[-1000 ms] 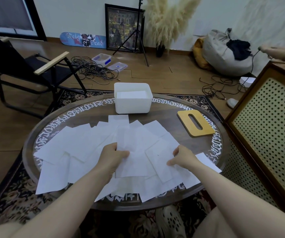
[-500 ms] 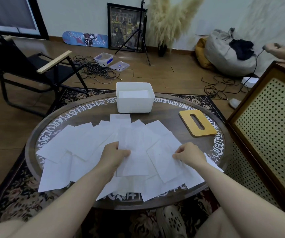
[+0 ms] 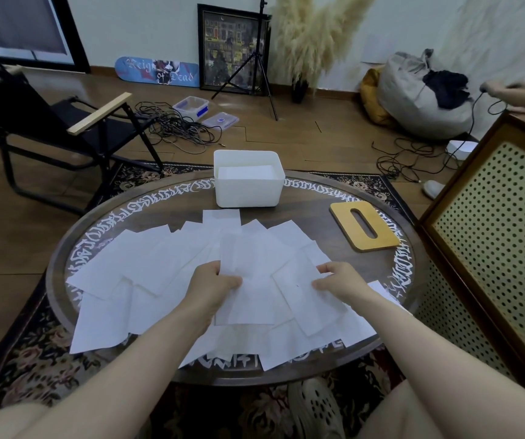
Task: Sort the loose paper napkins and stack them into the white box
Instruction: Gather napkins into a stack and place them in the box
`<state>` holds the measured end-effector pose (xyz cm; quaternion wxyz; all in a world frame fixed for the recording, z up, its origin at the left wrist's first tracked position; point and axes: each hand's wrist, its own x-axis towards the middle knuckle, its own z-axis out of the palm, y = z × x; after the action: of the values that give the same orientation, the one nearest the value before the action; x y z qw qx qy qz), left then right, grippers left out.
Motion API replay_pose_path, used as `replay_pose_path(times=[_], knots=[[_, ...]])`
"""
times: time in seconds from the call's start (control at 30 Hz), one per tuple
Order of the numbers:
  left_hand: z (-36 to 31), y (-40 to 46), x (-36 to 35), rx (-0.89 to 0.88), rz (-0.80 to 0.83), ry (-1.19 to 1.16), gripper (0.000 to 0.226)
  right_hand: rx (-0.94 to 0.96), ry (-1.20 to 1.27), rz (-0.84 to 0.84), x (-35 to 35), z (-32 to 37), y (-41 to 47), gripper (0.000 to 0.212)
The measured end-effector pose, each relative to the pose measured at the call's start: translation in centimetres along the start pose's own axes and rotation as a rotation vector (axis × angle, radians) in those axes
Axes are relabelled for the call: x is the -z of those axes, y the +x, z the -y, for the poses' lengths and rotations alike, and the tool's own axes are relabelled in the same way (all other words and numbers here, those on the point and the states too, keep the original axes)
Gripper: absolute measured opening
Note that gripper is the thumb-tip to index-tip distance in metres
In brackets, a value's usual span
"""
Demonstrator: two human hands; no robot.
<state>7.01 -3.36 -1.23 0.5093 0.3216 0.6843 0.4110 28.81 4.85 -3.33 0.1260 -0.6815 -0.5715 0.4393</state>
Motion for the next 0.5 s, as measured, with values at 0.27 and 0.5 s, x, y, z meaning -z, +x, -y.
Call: replay_pose_path(times=[0.27,0.5], knots=[[0.1,-0.1,0.5,-0.019,0.001,0.058,0.017,0.043,0.175,-0.004,1.5,1.1,-1.6,0.014],[-0.9,-0.2,0.8,-0.145,0.055,0.194,0.014,0.150,0.262,0.038,1.8,1.9,-3.1,0.015]])
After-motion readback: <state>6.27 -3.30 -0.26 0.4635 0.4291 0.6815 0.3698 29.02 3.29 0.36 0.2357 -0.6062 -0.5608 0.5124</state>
